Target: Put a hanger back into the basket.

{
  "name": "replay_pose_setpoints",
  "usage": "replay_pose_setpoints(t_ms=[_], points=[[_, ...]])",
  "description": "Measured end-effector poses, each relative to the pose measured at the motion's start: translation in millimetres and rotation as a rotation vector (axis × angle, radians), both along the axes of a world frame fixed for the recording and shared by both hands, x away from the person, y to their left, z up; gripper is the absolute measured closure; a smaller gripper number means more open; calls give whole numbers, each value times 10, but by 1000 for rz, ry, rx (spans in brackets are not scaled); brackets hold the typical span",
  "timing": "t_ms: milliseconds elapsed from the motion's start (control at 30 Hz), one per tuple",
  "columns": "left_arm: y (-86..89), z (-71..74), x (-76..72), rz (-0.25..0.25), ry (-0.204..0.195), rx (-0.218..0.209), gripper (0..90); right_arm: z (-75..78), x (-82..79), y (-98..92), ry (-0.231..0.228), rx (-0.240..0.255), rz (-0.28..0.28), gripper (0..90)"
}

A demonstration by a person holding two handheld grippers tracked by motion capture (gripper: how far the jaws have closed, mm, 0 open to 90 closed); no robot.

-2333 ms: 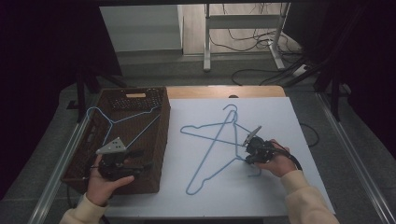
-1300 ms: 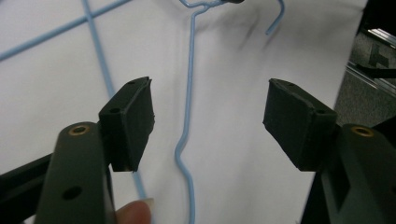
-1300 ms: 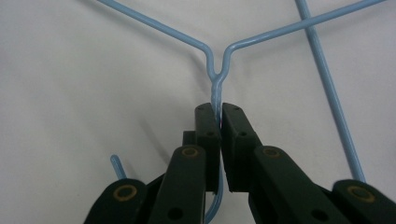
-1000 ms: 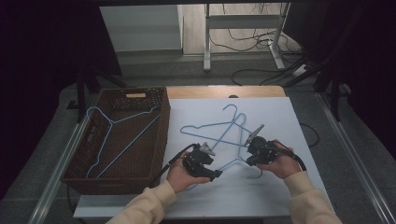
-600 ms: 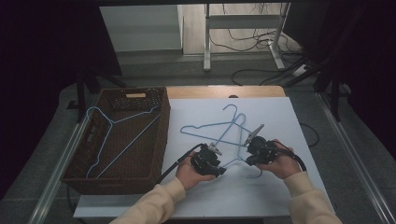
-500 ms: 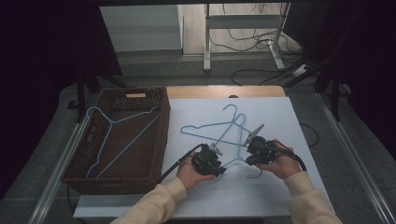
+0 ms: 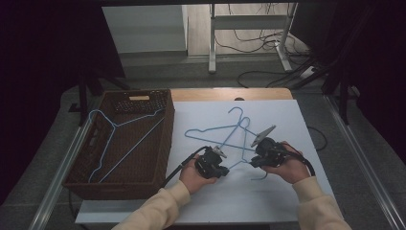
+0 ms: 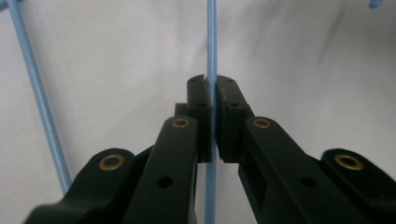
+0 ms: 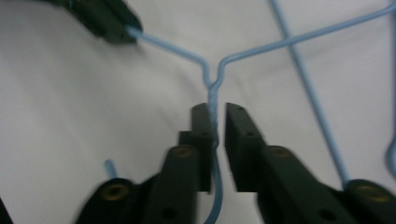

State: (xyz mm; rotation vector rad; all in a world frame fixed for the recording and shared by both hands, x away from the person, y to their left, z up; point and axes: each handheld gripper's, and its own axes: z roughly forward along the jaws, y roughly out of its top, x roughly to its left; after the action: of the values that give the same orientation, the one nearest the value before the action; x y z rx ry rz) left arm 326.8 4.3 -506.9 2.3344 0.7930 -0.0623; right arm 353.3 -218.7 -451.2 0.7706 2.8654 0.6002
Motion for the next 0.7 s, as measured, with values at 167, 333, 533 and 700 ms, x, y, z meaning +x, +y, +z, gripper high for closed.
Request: replay_pose_setpoints(t_ms=[167,333,533,700], points=[[86,165,-34,25,-16,-54,865,209,40,-241,-81,255,-115,489],[237,351,-83,41,-42,-81,866,380,42,-558,-166,456,-249,405],[369,514,-151,46,-51,-126,866,380,30,-833,-178,552,-324,396],[464,614,-181,43,-32,-179,866,293,31,-895,-164,540,-338,396]])
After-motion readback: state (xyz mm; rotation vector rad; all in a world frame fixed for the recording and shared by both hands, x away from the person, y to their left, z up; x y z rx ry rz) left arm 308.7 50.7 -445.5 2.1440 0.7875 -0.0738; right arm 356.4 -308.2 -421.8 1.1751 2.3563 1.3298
